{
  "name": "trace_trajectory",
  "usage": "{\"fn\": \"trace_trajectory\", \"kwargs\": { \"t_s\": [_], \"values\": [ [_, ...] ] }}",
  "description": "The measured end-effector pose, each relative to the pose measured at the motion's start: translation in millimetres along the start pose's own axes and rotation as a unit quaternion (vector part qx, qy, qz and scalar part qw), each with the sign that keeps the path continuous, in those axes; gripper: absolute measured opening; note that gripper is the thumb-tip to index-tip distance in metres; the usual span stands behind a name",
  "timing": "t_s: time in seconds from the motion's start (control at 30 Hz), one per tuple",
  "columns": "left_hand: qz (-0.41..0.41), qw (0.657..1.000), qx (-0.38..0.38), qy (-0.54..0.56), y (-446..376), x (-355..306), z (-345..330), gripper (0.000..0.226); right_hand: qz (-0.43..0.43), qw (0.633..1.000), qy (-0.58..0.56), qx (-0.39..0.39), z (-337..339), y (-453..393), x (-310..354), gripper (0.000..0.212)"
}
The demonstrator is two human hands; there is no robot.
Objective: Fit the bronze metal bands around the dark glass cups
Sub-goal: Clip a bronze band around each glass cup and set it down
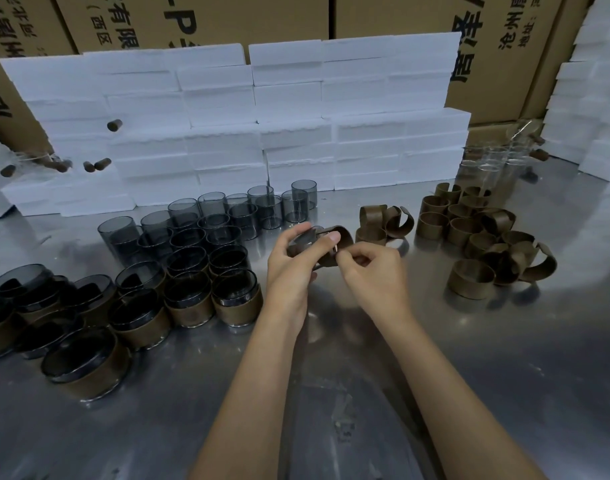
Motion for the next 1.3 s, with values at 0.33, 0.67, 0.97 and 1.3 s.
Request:
{"fn": "trace_trajectory", "kwargs": {
  "t_s": [0.33,0.67,0.97,1.3],
  "values": [
    [-0.019,0.999,-0.002,-0.03,-1.4,-1.9,1.5,0.057,-0.065,0.992,-0.104,0.02,-4.0,-3.1,-10.0,0.024],
    [0.054,0.991,0.122,-0.005,15.5,7.4,-25.9,0.053,-0.243,0.905,-0.29,0.196,-32.7,12.5,-19.9,0.081],
    [0.059,0.987,0.146,-0.008,13.4,14.3,-29.5,0.049,-0.234,0.922,-0.276,0.135,-24.1,6.5,-23.5,0.073],
    [0.077,0.996,-0.045,0.017,-0.5,18.0,-1.2,0.03,-0.284,0.888,-0.346,0.101,-30.9,7.8,-30.1,0.036]
  ]
}}
Point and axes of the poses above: each hand's wrist, its own y-axis away from the middle knuckle, its own z-axis out of the back of the hand, x = y × z, the point moved 10 cm from there along -y, towards the middle knuckle, and after that the axes turned 8 degrees about -x, right-handed, at the moved point
